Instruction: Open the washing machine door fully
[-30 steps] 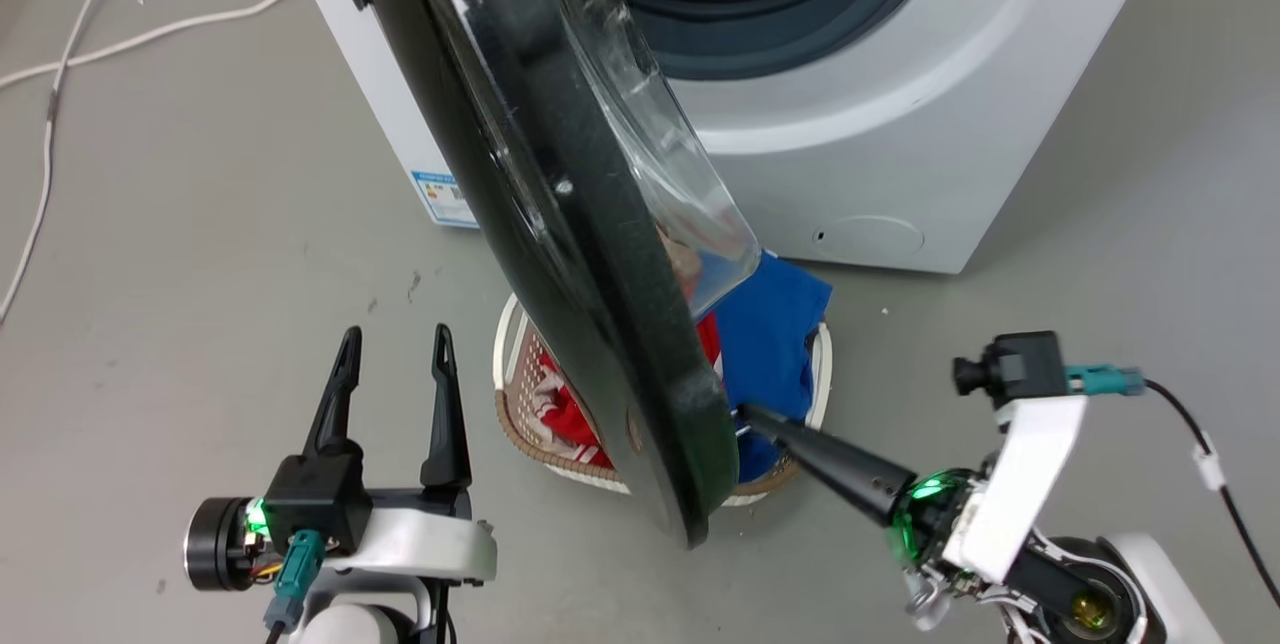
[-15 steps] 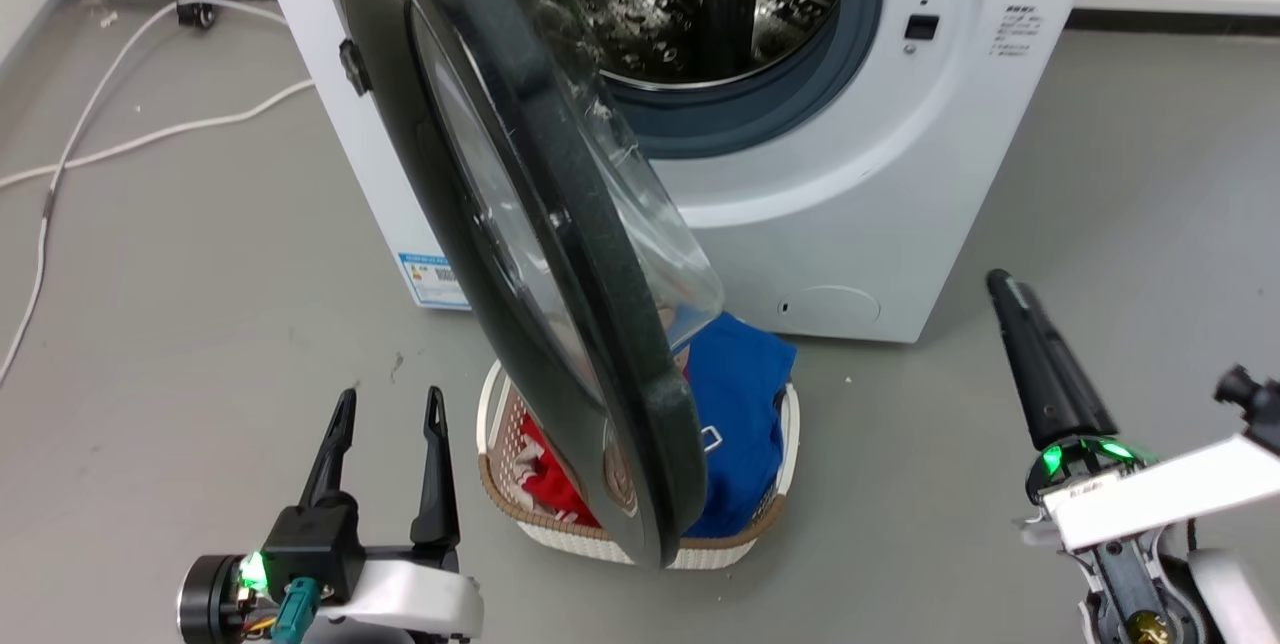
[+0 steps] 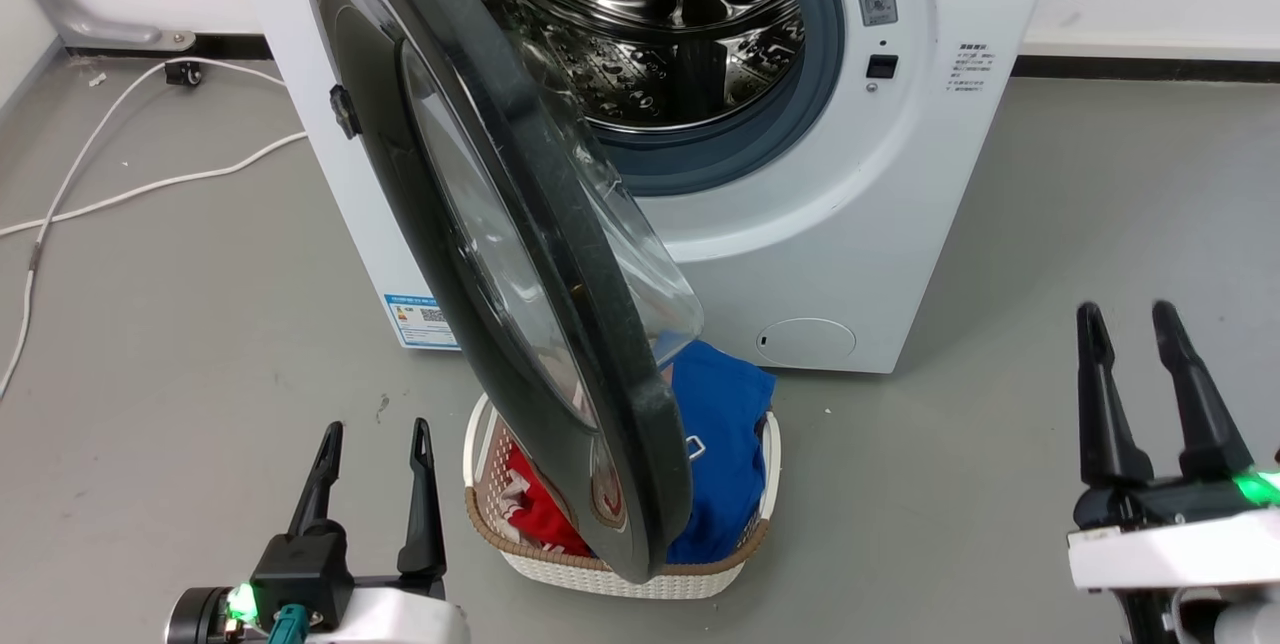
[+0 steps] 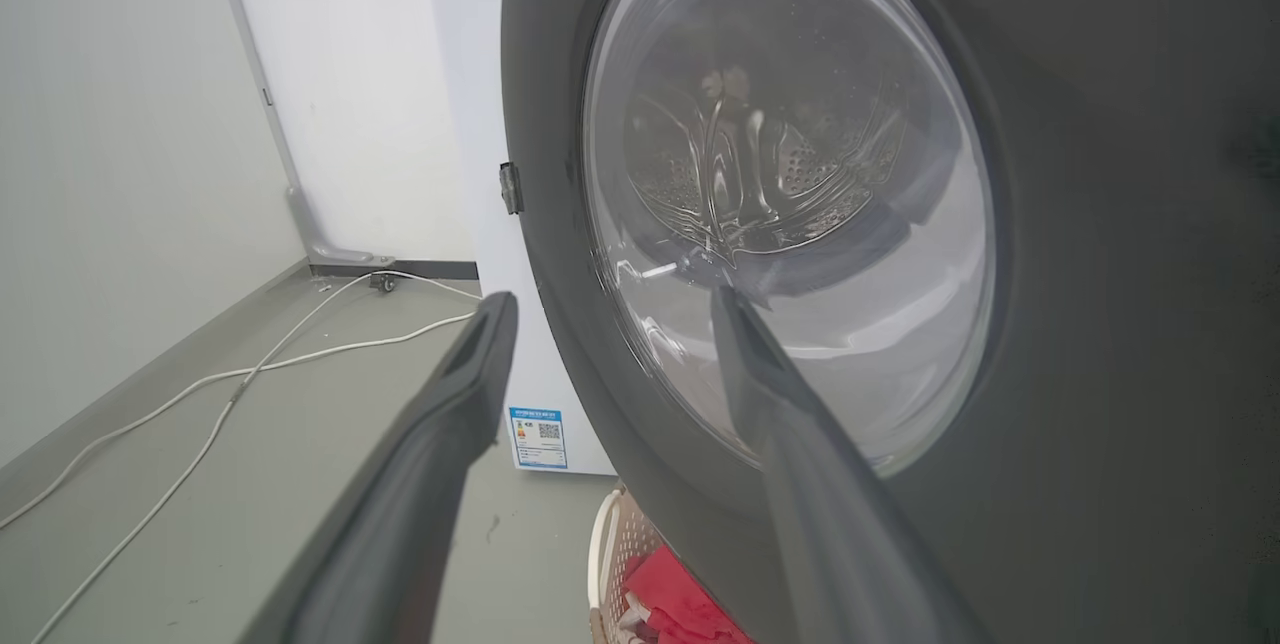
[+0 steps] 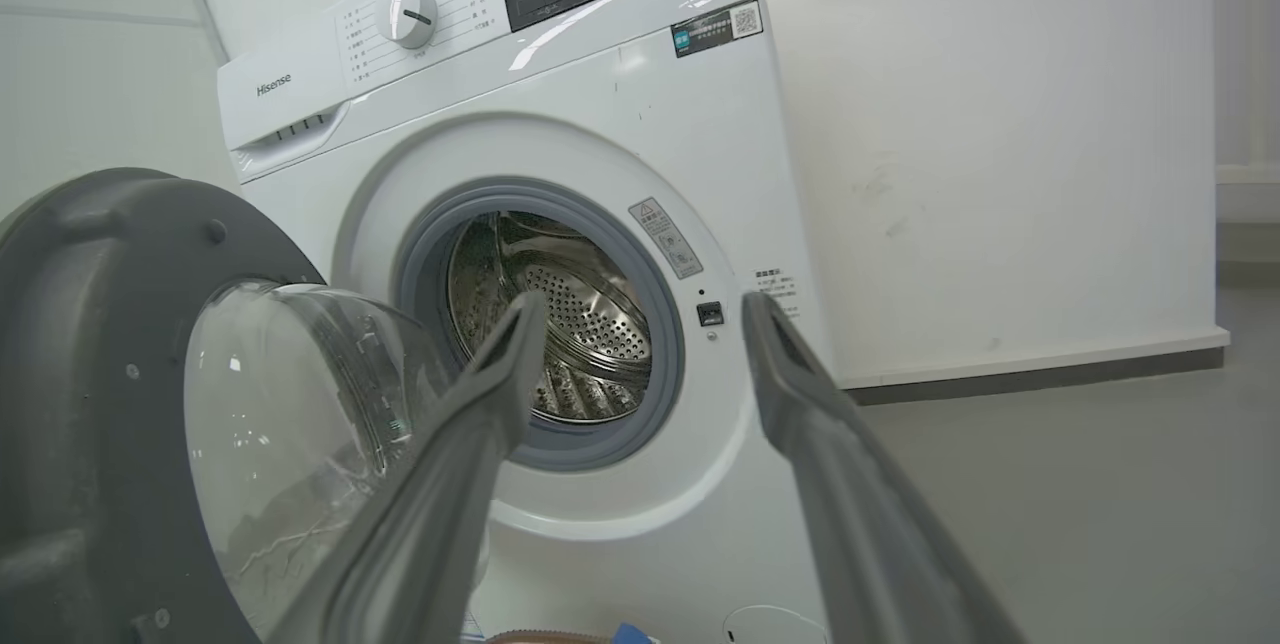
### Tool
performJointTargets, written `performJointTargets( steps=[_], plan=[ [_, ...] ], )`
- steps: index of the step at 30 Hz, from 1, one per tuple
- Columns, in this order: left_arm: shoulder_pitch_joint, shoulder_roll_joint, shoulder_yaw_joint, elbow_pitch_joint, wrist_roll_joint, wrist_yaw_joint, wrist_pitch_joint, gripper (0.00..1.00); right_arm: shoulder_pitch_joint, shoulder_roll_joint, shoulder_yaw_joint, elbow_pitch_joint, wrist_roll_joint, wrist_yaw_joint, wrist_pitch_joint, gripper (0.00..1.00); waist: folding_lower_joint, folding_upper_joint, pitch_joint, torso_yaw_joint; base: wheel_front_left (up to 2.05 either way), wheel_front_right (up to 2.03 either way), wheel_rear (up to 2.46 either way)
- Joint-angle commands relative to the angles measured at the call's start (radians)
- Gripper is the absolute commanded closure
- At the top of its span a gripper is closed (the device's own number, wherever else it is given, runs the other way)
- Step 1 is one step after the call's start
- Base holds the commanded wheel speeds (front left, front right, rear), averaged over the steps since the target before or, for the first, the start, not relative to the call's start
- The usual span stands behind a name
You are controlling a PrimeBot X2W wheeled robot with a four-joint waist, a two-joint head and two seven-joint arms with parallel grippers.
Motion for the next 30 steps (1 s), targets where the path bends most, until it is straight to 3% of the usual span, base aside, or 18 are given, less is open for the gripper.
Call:
performJointTargets(
  steps=[1,8,23,30],
  plan=[
    [0.009,0.000,0.003,-0.005,0.004,-0.003,-0.003,0.00,0.026,0.024,-0.027,-0.013,-0.054,0.002,-0.001,0.00,0.0001,-0.0001,-0.002,-0.001,0.00,0.00,0.00],
    [0.015,0.000,0.001,-0.008,0.005,-0.001,-0.003,0.00,0.100,0.079,-0.087,-0.053,-0.241,0.001,-0.002,0.00,0.0001,-0.0001,-0.007,-0.003,0.00,0.00,0.00],
    [0.023,0.000,-0.005,-0.008,0.005,0.001,-0.003,0.00,0.226,0.137,-0.112,-0.065,-0.342,0.001,-0.002,0.00,0.0001,-0.0001,-0.018,0.005,0.00,0.00,0.00],
    [0.024,0.000,-0.004,-0.005,-0.002,0.003,-0.003,0.00,0.246,0.137,-0.114,-0.059,-0.318,0.001,-0.002,0.00,0.0001,-0.0001,-0.020,0.004,0.00,0.00,0.00]
  ],
)
